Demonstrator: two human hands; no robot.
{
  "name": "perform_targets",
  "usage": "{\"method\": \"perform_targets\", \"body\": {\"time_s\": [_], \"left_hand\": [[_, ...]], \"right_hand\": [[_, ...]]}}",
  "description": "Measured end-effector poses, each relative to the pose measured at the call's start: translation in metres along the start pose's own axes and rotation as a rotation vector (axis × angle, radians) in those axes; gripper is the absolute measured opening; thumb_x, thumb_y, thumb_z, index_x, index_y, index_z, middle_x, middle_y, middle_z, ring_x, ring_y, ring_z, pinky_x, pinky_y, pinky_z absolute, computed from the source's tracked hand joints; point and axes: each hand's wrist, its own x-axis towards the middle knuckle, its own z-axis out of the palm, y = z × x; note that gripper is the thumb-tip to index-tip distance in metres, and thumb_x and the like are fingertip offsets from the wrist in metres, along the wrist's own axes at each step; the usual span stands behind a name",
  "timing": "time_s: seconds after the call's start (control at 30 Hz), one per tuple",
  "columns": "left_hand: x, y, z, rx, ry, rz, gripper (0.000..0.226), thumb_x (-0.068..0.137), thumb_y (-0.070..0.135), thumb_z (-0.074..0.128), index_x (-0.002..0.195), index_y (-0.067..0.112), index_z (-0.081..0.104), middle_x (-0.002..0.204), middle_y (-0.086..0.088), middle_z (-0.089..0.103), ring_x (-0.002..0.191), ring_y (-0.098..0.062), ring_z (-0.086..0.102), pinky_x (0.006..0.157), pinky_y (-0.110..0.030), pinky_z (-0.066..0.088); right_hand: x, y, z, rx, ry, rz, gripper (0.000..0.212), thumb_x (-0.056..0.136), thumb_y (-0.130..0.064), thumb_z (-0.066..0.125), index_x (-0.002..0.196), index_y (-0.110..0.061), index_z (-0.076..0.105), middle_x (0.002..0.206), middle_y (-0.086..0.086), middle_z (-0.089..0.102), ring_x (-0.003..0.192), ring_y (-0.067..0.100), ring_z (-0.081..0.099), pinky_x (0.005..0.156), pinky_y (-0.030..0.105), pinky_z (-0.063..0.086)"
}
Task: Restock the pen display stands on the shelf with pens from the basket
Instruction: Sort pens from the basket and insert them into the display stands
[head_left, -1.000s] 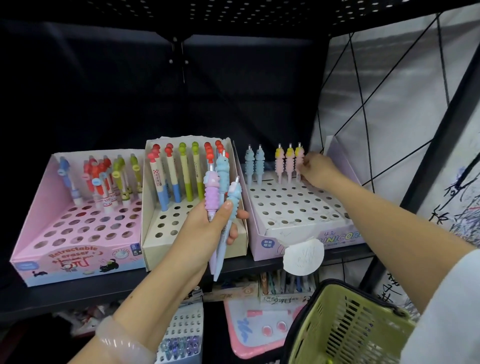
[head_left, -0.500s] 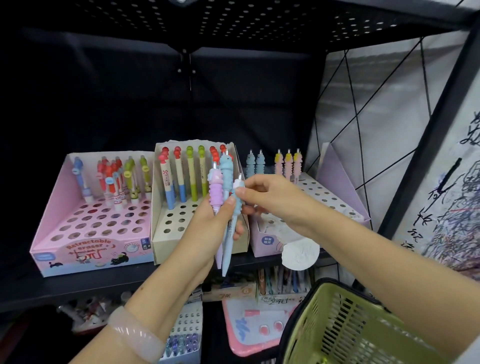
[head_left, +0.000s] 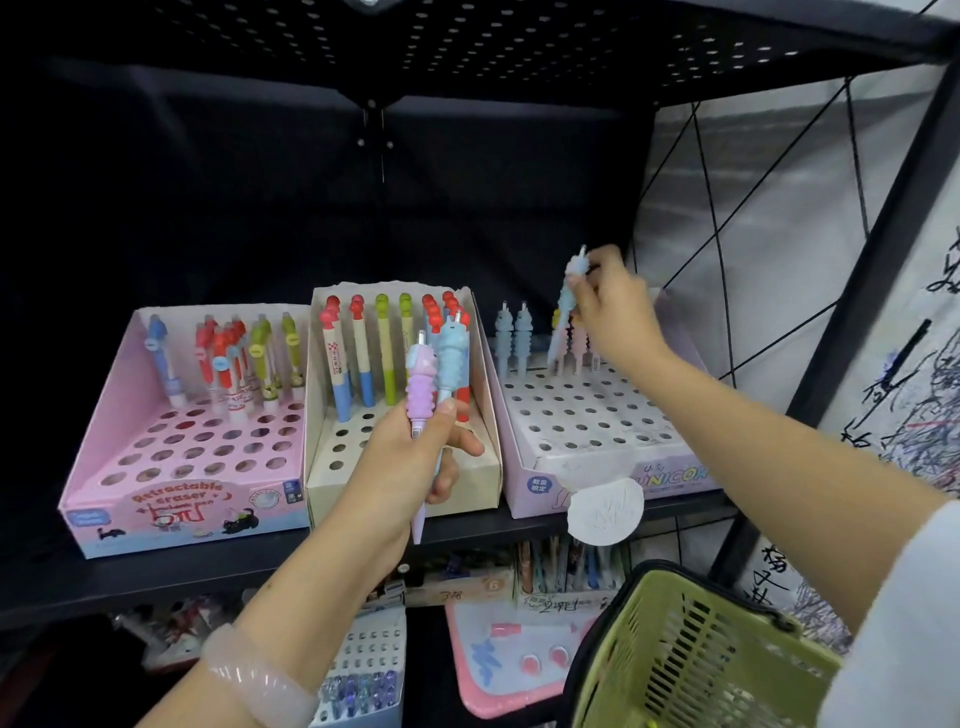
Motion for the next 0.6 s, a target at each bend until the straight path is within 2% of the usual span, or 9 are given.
{"method": "perform_targets", "body": {"time_s": [0.17, 0.3, 0.4, 0.53, 0.6], "left_hand": [[0.000, -0.004, -0.003, 0.001, -0.016, 0.000, 0.018, 0.099, 0.023, 0.041, 0.097, 0.013, 0.056, 0.060, 0.003, 0.064, 0.035, -0.007, 0.032, 0.036, -0.018, 0.026], [0.002, -0.004, -0.004, -0.001, -0.011, 0.001, 0.018, 0.099, 0.021, 0.041, 0.095, 0.012, 0.056, 0.058, 0.003, 0.063, 0.034, -0.007, 0.031, 0.036, -0.017, 0.025], [0.002, -0.004, -0.004, 0.002, -0.021, -0.005, 0.018, 0.099, 0.021, 0.041, 0.095, 0.013, 0.056, 0.058, 0.004, 0.063, 0.034, -0.007, 0.031, 0.036, -0.017, 0.024], [0.000, -0.009, -0.004, 0.011, -0.019, -0.027, 0.017, 0.099, 0.022, 0.041, 0.097, 0.013, 0.056, 0.059, 0.004, 0.063, 0.034, -0.007, 0.031, 0.036, -0.017, 0.025], [-0.001, -0.011, -0.004, 0.017, -0.015, -0.037, 0.017, 0.098, 0.022, 0.042, 0.096, 0.013, 0.056, 0.059, 0.004, 0.064, 0.034, -0.006, 0.031, 0.036, -0.016, 0.025]], "right_hand": [[0.004, 0.013, 0.022, -0.076, -0.036, 0.007, 0.028, 0.098, -0.024, 0.046, 0.116, -0.003, 0.045, 0.078, 0.013, 0.061, 0.076, 0.033, 0.062, 0.070, 0.043, 0.051], [0.006, 0.020, 0.032, -0.142, -0.089, 0.052, 0.030, 0.098, -0.026, 0.045, 0.116, -0.002, 0.045, 0.078, 0.012, 0.060, 0.076, 0.032, 0.062, 0.062, 0.032, 0.044], [0.013, 0.019, 0.036, -0.165, -0.106, 0.065, 0.030, 0.098, -0.026, 0.046, 0.113, 0.000, 0.045, 0.084, 0.018, 0.062, 0.079, 0.035, 0.062, 0.060, 0.032, 0.042], [0.018, 0.013, 0.043, -0.311, -0.133, -0.006, 0.043, 0.098, -0.023, 0.045, 0.136, -0.007, 0.034, 0.097, 0.022, 0.061, 0.086, 0.040, 0.060, 0.063, 0.033, 0.038], [0.019, 0.011, 0.045, -0.401, -0.152, -0.043, 0.047, 0.098, -0.023, 0.045, 0.140, -0.008, 0.030, 0.102, 0.024, 0.061, 0.090, 0.041, 0.059, 0.064, 0.034, 0.038]]}}
